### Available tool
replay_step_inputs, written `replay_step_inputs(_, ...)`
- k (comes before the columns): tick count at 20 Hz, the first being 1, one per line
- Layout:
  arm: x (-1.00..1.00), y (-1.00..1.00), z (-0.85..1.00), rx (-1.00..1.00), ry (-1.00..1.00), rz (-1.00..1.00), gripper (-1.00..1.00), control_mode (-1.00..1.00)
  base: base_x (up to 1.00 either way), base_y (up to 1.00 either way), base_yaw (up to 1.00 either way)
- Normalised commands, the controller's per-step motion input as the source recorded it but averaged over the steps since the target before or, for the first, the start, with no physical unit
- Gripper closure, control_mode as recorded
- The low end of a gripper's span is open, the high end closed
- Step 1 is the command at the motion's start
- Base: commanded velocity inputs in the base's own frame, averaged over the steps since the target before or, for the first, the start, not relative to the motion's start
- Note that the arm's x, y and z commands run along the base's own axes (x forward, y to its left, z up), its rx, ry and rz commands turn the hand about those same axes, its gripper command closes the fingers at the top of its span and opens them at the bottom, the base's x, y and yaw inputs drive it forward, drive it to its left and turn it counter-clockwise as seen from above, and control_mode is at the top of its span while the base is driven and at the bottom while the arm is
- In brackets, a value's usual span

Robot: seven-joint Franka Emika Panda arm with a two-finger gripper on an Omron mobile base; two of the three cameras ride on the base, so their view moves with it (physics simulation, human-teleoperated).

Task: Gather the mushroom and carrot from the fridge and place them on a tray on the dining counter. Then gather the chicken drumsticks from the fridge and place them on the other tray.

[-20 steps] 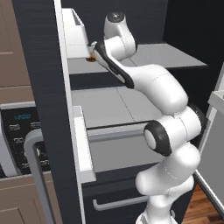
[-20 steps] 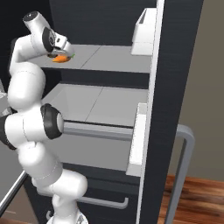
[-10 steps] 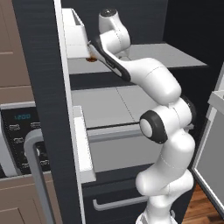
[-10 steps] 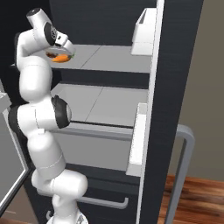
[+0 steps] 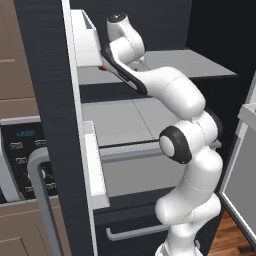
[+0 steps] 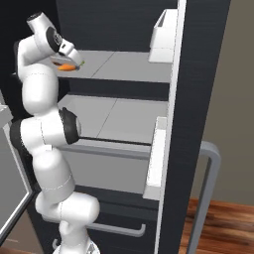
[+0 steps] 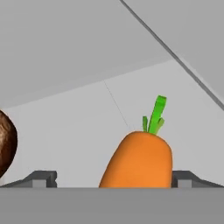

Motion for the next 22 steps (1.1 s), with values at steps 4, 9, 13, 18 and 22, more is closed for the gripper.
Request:
replay_step_inputs(4,0.0,0.0,-0.23,0.0,0.0,-0.07,1.0,-1.0,0.0,0.0,0.0)
replay_step_inputs(9,0.0,-0.01,-0.22,0.0,0.01,-0.01,1.0,-1.0,0.0,0.0,0.0)
replay_step_inputs(13,-0.59,-0.5,-0.07,0.0,-0.15,-0.04,1.0,-1.0,0.0,0.0,0.0)
replay_step_inputs(18,-0.96,-0.61,0.0,0.0,-0.18,-0.06,1.0,-1.0,0.0,0.0,0.0)
replay_step_inputs(22,-1.0,-0.58,0.0,0.0,-0.15,-0.01,1.0,-1.0,0.0,0.0,0.0)
